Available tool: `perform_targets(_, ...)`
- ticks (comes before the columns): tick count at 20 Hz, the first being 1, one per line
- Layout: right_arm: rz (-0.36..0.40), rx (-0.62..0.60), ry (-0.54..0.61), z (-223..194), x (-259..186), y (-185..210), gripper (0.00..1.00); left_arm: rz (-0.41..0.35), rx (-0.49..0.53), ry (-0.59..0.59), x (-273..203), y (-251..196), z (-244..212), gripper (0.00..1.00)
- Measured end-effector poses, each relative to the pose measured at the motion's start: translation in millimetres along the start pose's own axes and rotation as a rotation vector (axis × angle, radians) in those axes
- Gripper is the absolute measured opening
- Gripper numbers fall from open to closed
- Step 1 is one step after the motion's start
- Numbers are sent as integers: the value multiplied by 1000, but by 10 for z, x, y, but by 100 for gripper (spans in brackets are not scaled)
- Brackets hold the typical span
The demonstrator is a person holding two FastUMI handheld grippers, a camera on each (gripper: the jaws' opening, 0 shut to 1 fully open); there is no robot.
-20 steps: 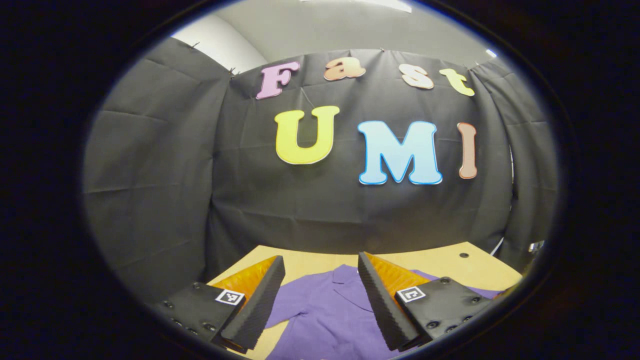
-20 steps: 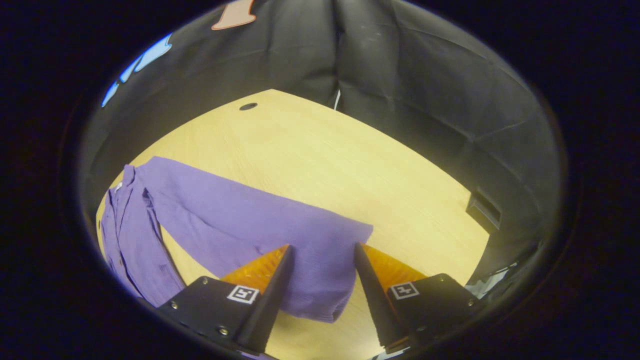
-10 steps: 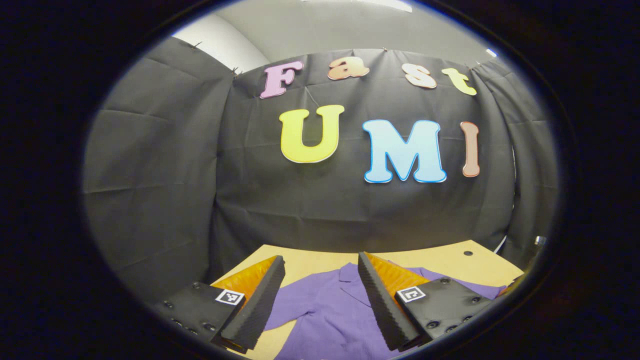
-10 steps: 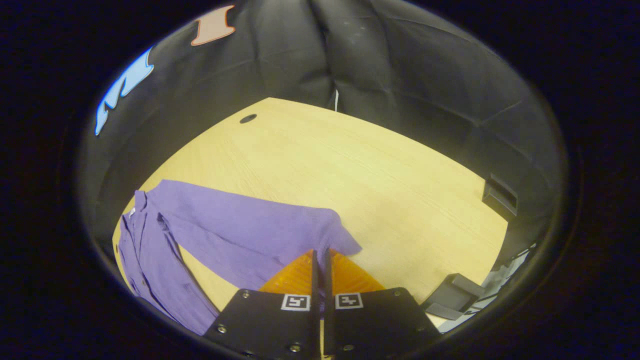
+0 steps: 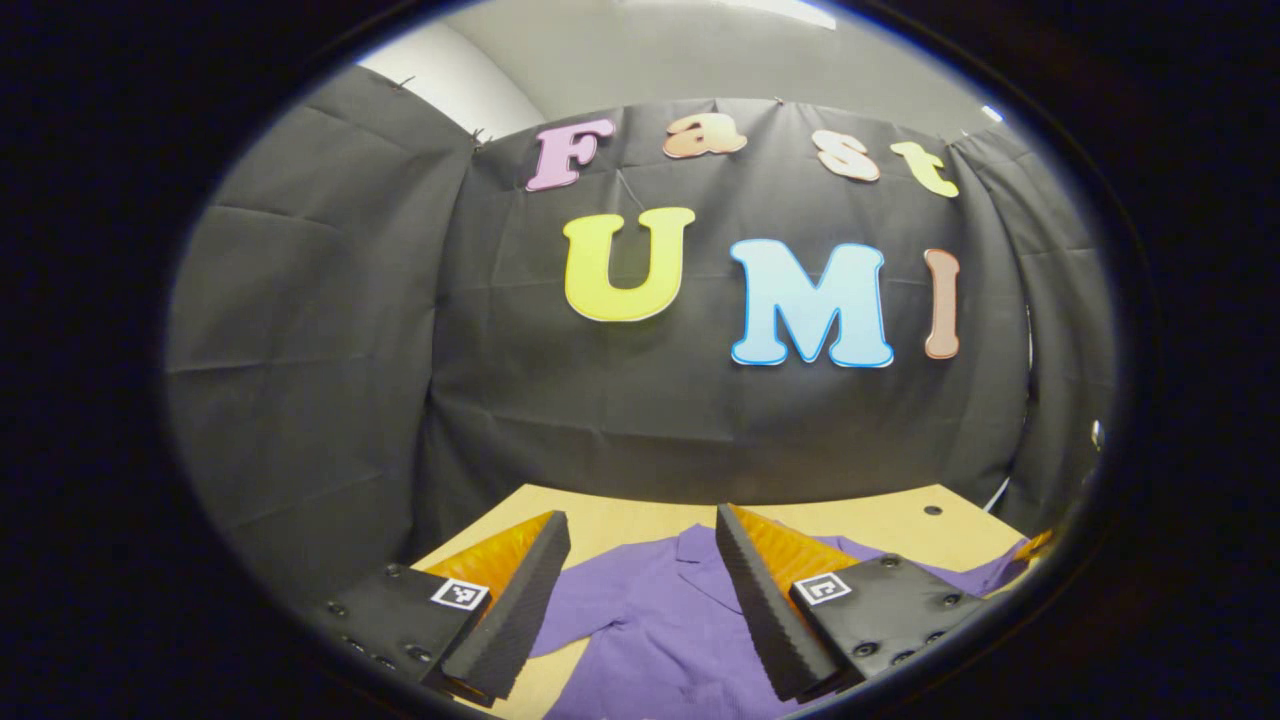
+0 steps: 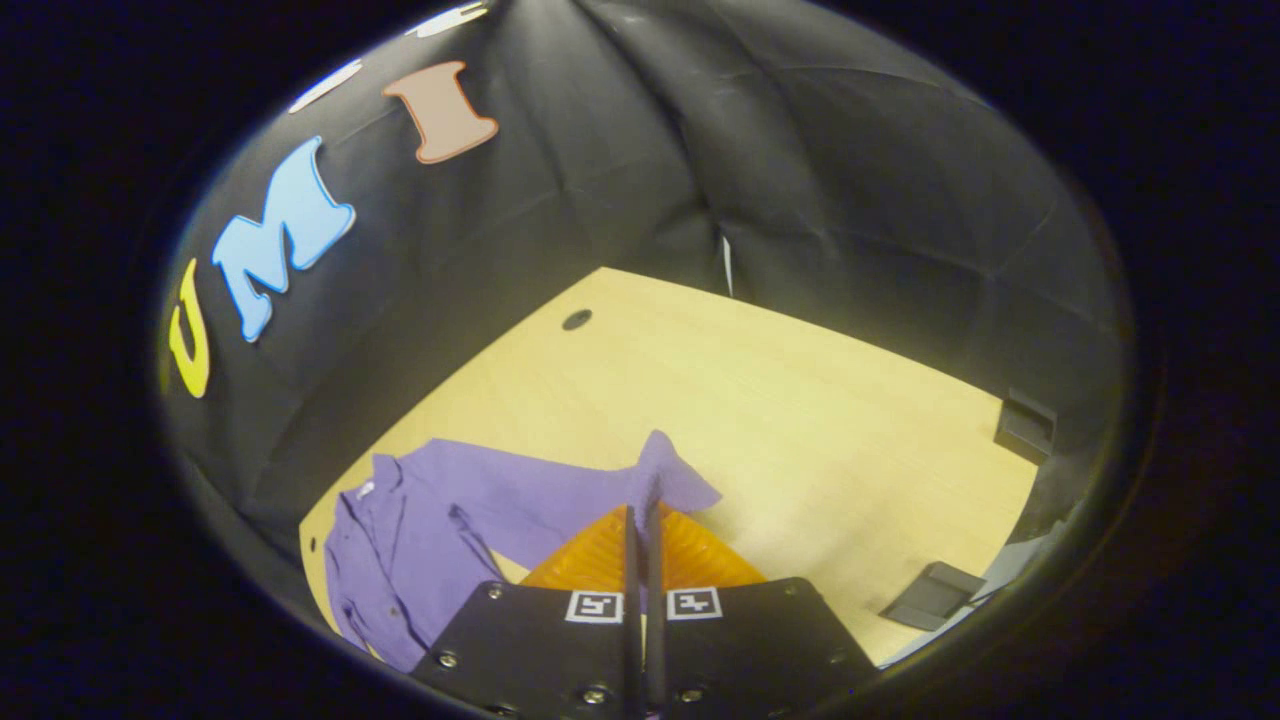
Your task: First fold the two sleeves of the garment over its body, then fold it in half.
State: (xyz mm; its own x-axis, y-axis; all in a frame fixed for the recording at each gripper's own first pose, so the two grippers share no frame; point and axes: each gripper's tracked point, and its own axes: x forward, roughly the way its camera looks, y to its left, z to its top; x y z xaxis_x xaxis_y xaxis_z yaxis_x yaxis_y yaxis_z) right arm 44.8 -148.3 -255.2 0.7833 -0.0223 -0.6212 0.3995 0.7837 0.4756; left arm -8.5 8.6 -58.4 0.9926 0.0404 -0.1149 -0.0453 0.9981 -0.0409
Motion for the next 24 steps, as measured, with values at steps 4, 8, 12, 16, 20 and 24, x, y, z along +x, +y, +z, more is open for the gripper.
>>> perform_targets(4, 73, -61, -80, 355, -105, 538, 2, 5, 9, -7, -9, 81, -1, 96)
perform_targets(8, 158, -130, -159, 653, -133, 1199, 2, 28, 12, -2, -35, 222, -41, 96)
perform_targets(12, 239, -205, -203, 787, -84, 1841, 1, 69, 23, 1, -94, 421, -41, 95)
perform_targets(16, 330, -260, -212, 780, -35, 2461, 1, 111, 21, 10, -134, 633, -83, 95)
perform_targets(20, 418, -325, -185, 573, 3, 2989, 1, 154, 18, 16, -183, 842, -102, 95)
perform_targets(24, 501, -396, -133, 209, -2, 3488, 1, 193, 18, 27, -264, 1048, -153, 95)
